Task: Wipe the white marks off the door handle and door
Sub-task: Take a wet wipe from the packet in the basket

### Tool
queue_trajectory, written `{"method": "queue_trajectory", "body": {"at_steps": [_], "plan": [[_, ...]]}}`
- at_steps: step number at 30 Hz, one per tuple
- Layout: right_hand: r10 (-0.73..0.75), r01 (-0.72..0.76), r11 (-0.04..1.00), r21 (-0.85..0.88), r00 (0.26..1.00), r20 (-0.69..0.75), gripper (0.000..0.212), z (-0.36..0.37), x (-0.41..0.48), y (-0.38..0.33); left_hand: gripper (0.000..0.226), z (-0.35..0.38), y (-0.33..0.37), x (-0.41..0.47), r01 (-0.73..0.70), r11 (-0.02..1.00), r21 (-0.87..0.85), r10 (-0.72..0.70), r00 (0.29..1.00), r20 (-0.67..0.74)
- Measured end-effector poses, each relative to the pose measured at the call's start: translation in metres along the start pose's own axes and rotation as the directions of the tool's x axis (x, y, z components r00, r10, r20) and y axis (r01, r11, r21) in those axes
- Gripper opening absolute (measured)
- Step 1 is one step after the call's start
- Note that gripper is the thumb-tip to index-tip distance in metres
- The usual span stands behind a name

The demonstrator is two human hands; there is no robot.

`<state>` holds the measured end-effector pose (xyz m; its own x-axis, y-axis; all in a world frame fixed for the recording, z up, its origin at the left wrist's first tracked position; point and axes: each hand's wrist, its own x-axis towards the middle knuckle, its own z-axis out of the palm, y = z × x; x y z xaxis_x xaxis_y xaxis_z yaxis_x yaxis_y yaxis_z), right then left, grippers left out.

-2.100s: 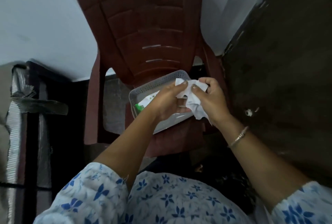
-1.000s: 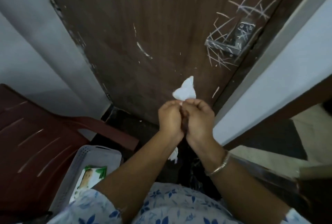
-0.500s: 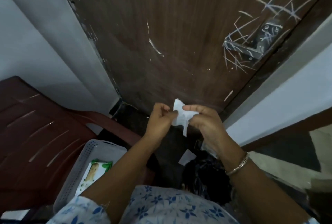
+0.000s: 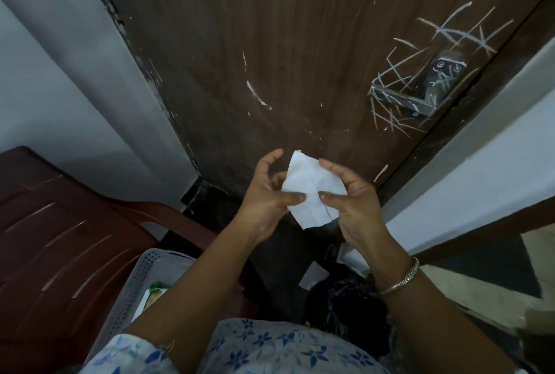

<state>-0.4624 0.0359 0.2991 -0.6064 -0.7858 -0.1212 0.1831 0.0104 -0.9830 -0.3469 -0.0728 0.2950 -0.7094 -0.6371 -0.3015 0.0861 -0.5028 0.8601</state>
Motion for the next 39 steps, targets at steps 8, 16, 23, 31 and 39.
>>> {"method": "queue_trajectory", "body": {"at_steps": [8, 16, 23, 31, 39], "plan": [[-0.02, 0.017, 0.998, -0.056, 0.998, -0.052, 0.035, -0.013, 0.009, -0.007, 0.046, 0.006, 0.014, 0.007, -0.268, 0.829, 0.49, 0.309, 0.951, -0.002], [-0.208, 0.143, 0.825, -0.547, 0.976, -0.059, 0.016, -0.024, 0.016, -0.013, 0.011, 0.014, 0.016, 0.014, -0.423, 0.406, 0.81, 0.526, 0.833, 0.171], [-0.295, 0.216, 0.792, -0.571, 0.954, -0.049, 0.024, -0.027, 0.018, -0.013, 0.009, 0.019, 0.016, 0.02, -0.406, 0.465, 0.787, 0.426, 0.882, 0.203], [-0.213, 0.165, 0.917, -0.363, 0.972, -0.097, 0.026, -0.026, 0.019, -0.01, 0.008, 0.02, 0.013, 0.026, -0.261, 0.755, 0.601, 0.225, 0.965, 0.136], [0.005, -0.031, 0.969, -0.245, 0.994, -0.105, 0.029, -0.031, 0.021, 0.019, 0.02, 0.009, -0.011, 0.036, -0.109, 0.818, 0.564, 0.104, 0.994, 0.042]]}}
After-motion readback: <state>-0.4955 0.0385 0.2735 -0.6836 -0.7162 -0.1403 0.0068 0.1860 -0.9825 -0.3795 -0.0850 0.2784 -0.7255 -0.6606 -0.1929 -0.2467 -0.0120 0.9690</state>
